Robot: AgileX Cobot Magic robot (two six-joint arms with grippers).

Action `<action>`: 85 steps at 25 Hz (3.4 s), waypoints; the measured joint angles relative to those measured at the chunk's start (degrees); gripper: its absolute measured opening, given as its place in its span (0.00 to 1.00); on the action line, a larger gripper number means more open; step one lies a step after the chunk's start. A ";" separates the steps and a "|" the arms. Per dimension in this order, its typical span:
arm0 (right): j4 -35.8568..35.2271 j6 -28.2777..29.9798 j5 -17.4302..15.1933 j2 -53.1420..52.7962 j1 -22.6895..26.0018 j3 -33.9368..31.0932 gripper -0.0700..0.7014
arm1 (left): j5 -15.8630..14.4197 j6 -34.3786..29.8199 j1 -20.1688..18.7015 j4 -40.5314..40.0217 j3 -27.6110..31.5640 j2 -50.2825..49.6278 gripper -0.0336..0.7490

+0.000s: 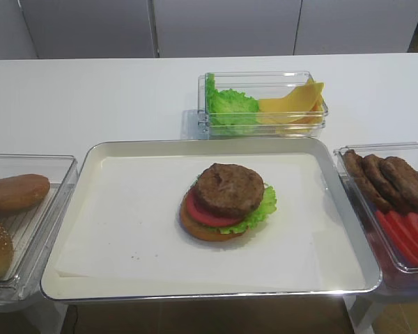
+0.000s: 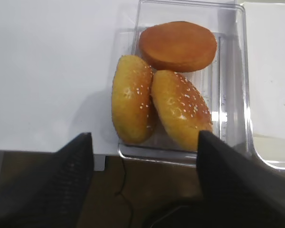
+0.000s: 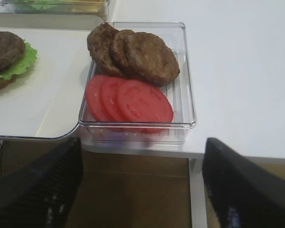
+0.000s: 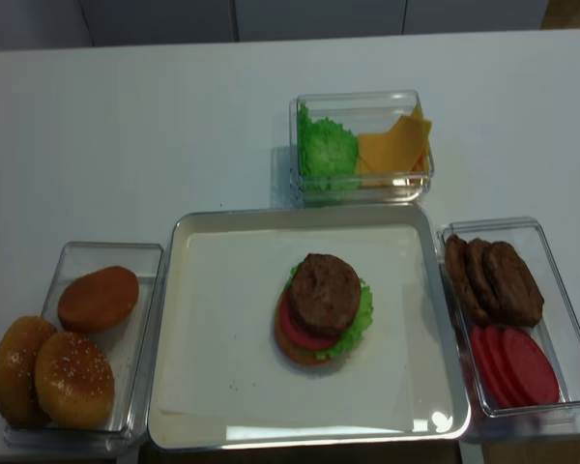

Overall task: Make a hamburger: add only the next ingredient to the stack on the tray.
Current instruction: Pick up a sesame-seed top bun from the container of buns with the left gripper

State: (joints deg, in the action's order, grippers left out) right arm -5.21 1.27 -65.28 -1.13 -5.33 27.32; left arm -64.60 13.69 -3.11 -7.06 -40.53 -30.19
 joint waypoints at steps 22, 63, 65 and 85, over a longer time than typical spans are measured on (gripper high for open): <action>-0.02 -0.13 0.00 0.00 0.00 -0.09 0.79 | -1.54 -24.44 22.72 16.89 -10.89 -29.36 0.67; -0.02 -0.13 0.00 0.00 0.00 -0.09 0.68 | -5.26 -44.22 28.92 25.01 -10.91 -44.49 0.39; -0.02 -0.13 0.00 0.00 0.00 -0.09 0.68 | -5.26 -44.22 28.92 25.05 -10.91 -44.49 0.37; -0.02 -0.13 0.00 0.00 0.00 -0.09 0.67 | -5.74 -44.22 28.92 28.13 -12.82 -42.61 0.16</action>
State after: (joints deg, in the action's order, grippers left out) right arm -5.23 1.14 -65.28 -1.13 -5.33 27.23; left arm -70.34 -30.53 25.81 21.07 -53.34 -72.80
